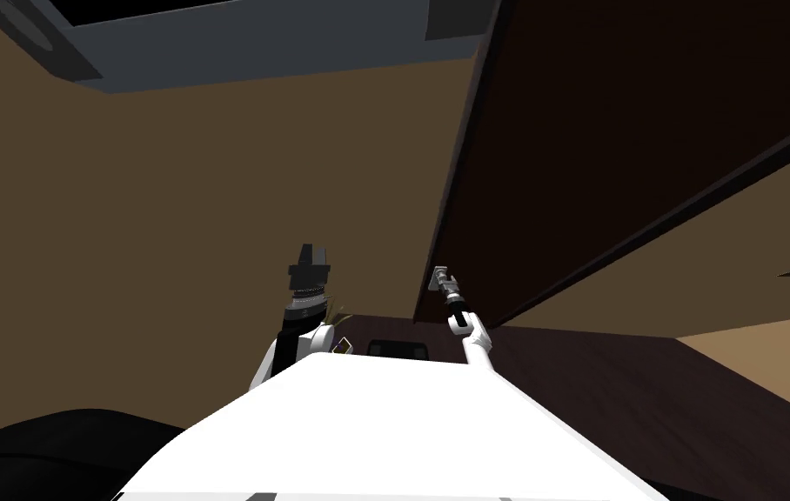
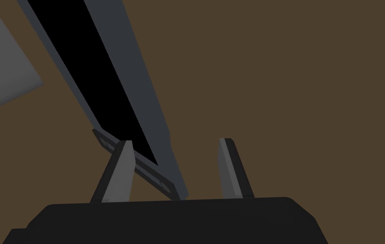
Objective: Pull the door open
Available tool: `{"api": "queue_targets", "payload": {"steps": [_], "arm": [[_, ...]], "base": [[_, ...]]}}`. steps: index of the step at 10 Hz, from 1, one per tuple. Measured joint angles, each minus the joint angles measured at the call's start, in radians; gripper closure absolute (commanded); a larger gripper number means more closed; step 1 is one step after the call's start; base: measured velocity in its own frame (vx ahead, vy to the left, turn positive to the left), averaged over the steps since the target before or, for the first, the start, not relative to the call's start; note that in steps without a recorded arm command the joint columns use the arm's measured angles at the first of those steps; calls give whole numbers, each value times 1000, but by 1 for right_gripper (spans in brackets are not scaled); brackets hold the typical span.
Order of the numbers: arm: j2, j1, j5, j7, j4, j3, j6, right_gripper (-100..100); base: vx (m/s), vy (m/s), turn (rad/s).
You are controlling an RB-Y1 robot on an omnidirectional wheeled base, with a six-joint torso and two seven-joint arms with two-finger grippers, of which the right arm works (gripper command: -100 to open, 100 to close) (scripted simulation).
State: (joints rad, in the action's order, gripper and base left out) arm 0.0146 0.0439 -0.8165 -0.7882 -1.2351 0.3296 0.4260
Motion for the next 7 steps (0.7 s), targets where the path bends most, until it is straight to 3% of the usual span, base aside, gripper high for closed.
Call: {"api": "queue_targets", "payload": {"steps": [1, 7], "arm": [[-1, 1, 0, -2, 0, 1, 0, 100], [-2, -2, -1, -1, 4, -3, -1, 100]], "base": [[-9, -1, -8], [-24, -8, 15]]}}
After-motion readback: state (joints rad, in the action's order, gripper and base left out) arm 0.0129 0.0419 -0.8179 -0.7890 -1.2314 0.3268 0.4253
